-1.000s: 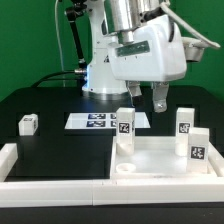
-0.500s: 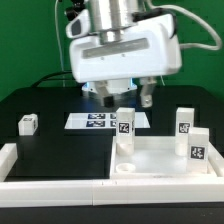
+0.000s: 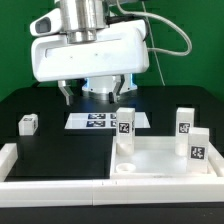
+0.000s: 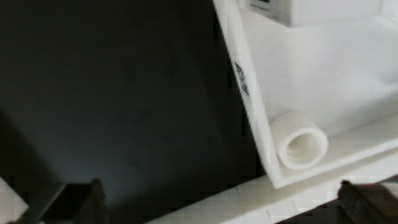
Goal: Assemble square table
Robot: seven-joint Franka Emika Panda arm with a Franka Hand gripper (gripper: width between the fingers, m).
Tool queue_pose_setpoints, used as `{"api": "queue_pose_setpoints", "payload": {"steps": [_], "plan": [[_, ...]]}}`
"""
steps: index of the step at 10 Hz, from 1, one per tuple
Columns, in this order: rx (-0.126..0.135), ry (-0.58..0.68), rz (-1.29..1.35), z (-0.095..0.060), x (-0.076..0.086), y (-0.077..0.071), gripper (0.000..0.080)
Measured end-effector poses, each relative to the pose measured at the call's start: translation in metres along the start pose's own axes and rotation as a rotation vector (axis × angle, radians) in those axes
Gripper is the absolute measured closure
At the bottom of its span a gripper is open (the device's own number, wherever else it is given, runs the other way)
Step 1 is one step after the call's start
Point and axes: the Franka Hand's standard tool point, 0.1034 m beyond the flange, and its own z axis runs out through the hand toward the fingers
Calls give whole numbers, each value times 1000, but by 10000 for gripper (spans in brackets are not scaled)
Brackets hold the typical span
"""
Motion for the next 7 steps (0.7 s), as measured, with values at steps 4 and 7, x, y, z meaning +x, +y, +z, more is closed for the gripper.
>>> {"api": "queue_pose_setpoints", "payload": {"steps": [4,7], "plan": [[-3,-4,-24,1,-3,4,150],[-42,-45,-183,4,-38,78,150]]}}
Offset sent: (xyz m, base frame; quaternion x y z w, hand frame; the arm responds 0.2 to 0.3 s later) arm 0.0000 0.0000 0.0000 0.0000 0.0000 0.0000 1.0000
